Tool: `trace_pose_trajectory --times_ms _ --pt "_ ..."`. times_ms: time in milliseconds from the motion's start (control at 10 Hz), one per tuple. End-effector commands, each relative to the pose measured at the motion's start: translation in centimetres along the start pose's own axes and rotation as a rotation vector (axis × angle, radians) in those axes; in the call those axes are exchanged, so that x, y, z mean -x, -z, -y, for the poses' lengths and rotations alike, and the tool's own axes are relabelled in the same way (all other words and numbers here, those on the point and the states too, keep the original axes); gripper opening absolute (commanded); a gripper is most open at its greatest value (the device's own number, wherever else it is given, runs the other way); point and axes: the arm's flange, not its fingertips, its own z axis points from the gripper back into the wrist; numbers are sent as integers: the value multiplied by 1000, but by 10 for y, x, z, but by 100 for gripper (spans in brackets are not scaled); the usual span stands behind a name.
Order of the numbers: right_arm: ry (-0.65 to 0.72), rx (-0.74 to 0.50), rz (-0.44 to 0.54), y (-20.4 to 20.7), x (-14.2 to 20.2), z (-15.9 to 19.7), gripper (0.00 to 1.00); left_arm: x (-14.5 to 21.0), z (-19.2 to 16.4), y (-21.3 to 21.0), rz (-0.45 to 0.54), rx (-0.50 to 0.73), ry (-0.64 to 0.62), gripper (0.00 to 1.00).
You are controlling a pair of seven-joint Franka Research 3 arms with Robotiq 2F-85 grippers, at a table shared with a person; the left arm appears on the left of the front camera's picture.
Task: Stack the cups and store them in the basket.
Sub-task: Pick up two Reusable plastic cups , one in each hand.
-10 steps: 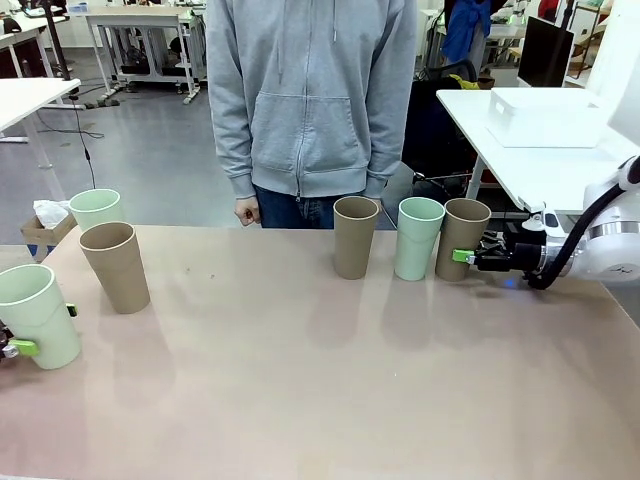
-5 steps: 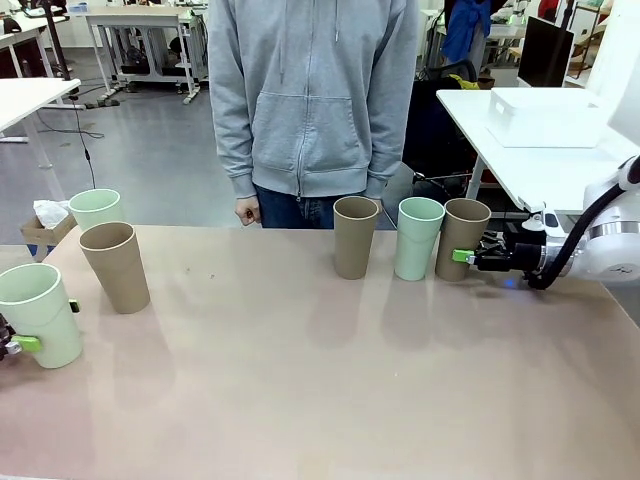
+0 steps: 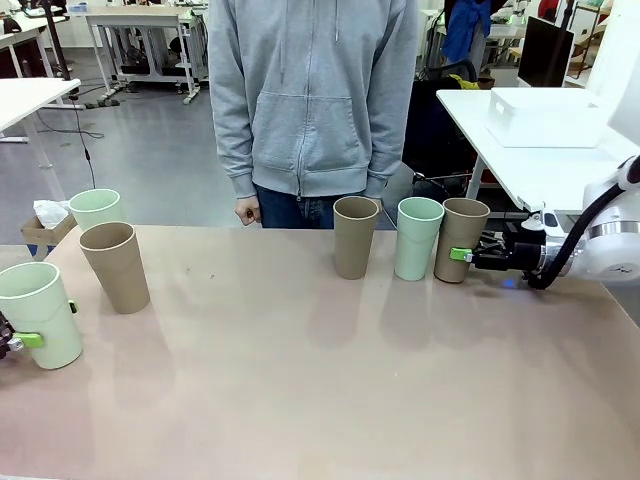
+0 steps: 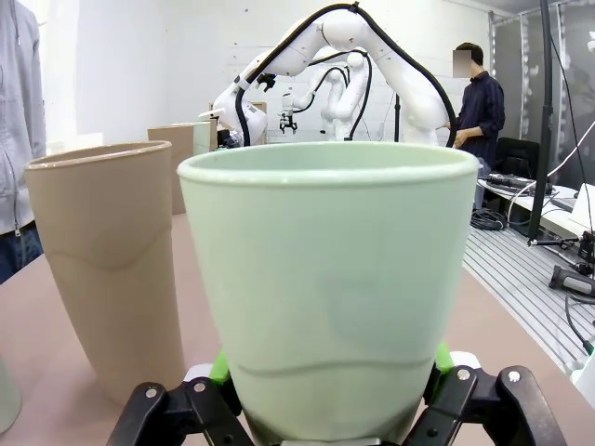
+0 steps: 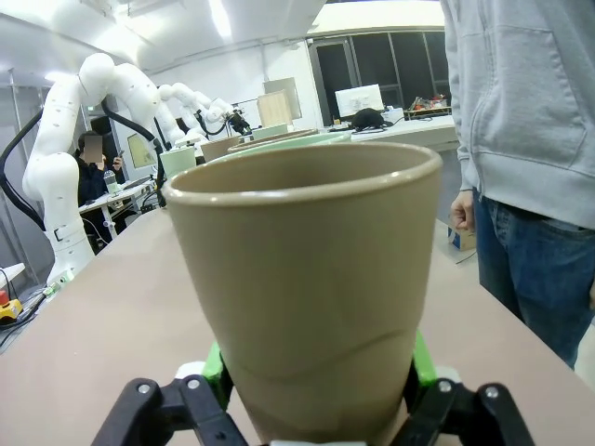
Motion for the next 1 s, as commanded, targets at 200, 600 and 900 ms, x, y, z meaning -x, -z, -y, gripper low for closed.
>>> trace_pose_trajectory --times_ms 200,600,900 --pt "0 0 0 0 0 0 42 -1 4 2 81 26 61 57" --pt "0 0 0 0 0 0 42 -4 -2 1 9 1 17 57" --pt "-51 33 -6 -9 -16 -16 85 -17 -8 -6 36 -6 5 84"
